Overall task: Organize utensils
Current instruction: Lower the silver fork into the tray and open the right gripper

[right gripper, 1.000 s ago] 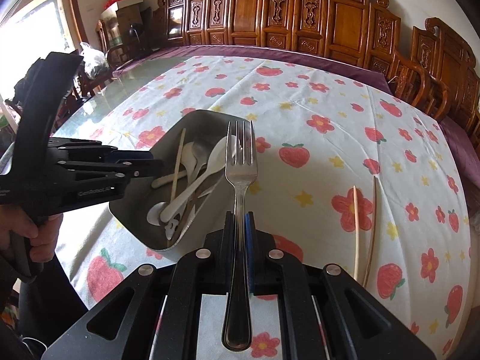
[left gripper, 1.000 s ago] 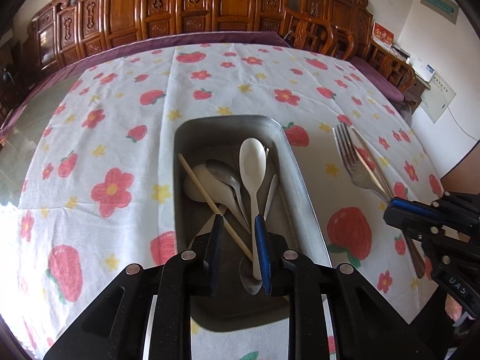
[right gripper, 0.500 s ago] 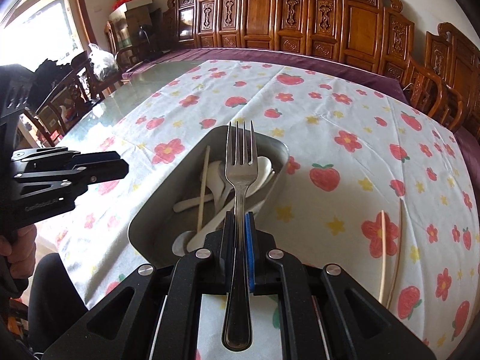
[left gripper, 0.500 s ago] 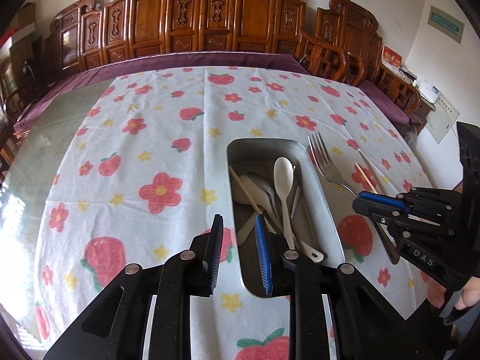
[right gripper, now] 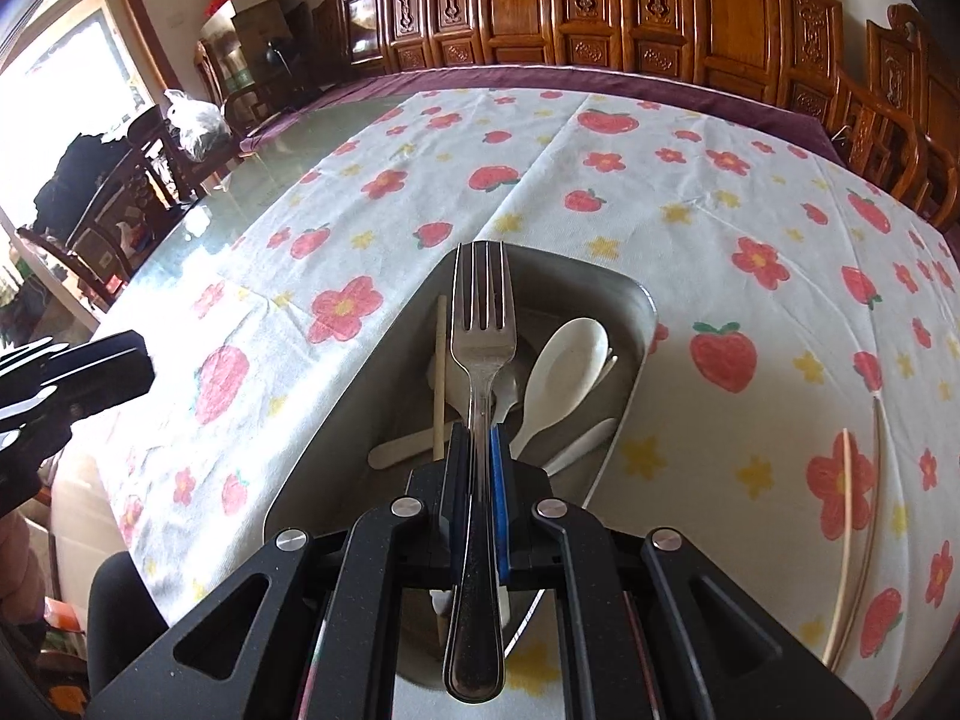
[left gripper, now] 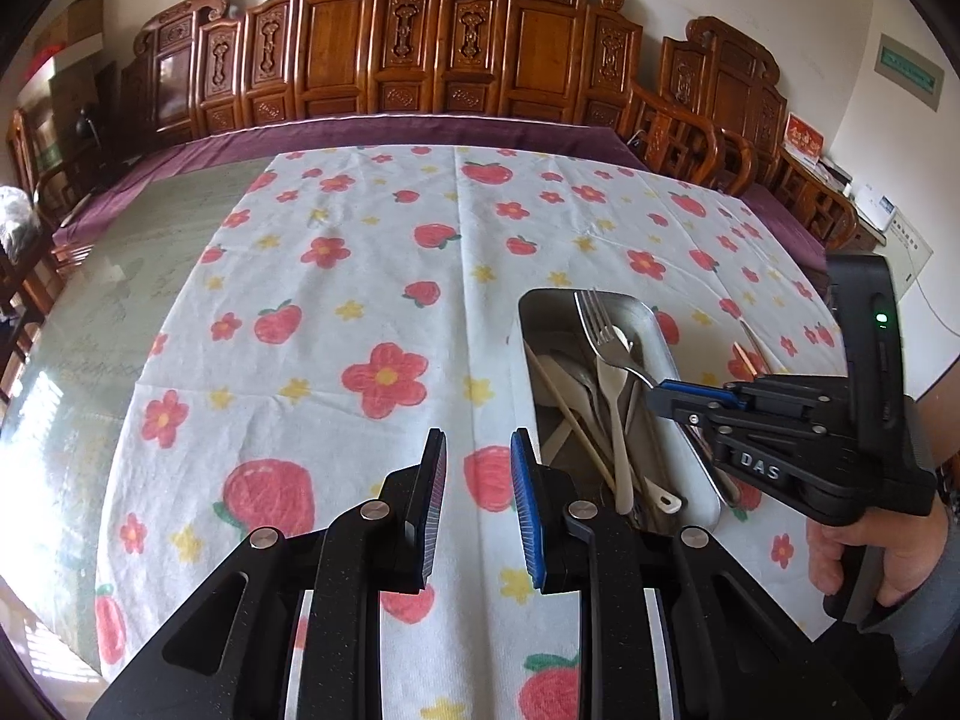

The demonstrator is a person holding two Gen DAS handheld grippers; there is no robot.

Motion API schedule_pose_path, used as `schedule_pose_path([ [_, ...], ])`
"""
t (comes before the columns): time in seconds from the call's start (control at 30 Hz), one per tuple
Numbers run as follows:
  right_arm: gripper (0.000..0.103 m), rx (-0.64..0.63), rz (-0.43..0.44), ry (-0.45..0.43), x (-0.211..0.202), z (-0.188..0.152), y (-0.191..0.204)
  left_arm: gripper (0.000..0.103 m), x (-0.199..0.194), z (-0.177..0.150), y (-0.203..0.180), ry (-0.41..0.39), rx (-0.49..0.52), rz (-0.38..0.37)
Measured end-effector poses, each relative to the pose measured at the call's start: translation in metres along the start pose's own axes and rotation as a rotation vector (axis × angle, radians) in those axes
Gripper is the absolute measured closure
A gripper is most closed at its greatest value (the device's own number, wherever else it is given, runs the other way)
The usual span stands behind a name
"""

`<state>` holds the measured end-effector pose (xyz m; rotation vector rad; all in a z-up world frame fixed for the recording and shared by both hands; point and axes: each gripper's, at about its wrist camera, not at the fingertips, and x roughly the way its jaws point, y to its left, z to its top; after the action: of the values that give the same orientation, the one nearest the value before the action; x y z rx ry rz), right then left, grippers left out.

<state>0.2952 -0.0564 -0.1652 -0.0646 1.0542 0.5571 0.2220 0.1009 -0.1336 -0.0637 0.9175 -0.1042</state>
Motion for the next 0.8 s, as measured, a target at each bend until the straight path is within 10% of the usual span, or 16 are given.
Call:
schedule_pose_path([
  [0.8,0.092,0.091,0.048,0.062,0.039,0.001,0.001,0.082,-0.001,-0.007,0.005,0.014,-0.007,0.014],
])
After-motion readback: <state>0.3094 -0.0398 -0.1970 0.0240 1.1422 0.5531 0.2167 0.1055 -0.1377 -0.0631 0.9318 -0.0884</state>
